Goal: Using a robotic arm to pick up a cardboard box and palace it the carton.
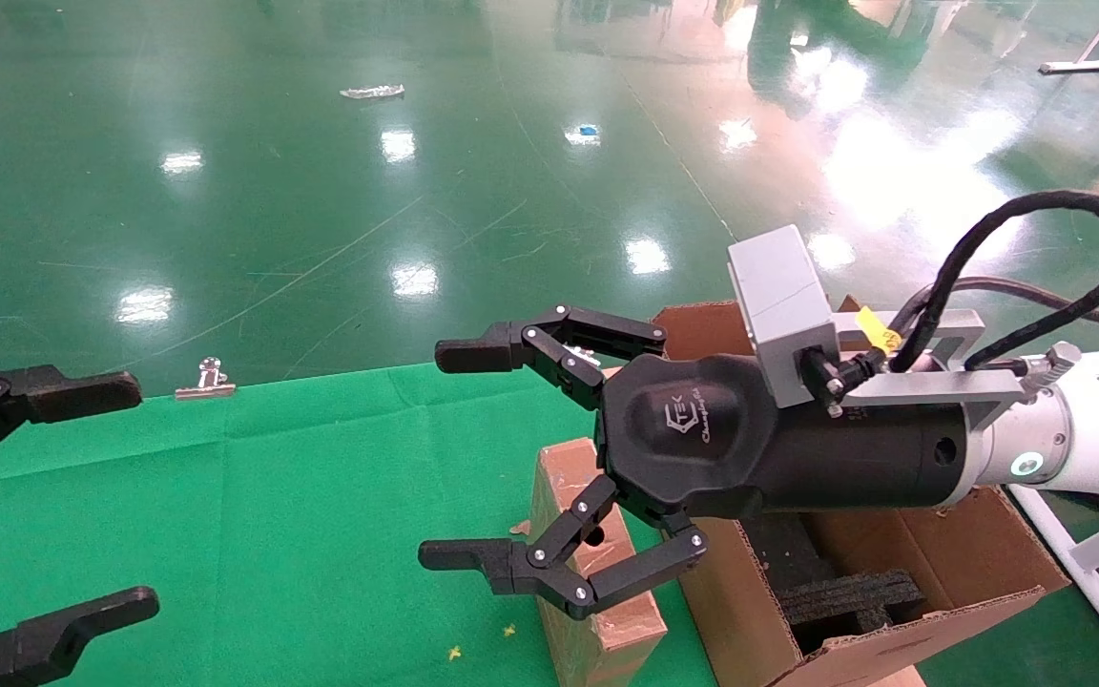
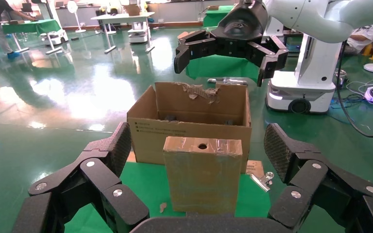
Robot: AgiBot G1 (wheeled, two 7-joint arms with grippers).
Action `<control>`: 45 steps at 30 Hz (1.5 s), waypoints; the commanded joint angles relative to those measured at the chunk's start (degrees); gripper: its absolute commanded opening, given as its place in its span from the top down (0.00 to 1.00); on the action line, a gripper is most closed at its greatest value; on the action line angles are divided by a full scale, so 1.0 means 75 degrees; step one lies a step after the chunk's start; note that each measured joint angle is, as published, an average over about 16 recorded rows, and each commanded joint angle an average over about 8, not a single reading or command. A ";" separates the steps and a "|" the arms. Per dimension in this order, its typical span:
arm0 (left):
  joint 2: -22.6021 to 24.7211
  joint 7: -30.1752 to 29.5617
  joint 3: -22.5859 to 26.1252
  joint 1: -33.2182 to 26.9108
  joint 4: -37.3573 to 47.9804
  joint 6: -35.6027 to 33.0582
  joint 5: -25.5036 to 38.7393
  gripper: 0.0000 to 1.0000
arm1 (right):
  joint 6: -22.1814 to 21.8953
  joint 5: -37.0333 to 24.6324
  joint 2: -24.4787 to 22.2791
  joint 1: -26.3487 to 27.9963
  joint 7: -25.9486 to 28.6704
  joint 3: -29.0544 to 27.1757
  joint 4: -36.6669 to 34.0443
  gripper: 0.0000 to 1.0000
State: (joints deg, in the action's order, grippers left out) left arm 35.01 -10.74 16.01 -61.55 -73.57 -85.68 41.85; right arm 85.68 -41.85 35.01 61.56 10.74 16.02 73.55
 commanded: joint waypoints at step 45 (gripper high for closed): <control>-0.0006 0.0012 0.0021 -0.0008 0.0008 0.0003 -0.0012 0.00 | 0.0650 -0.4652 0.0882 0.5363 0.1303 0.5177 0.0577 0.00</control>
State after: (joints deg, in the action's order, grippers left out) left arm 34.97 -10.65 16.17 -61.61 -73.50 -85.66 41.76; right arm 90.52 -77.13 41.94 101.48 21.07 54.86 77.86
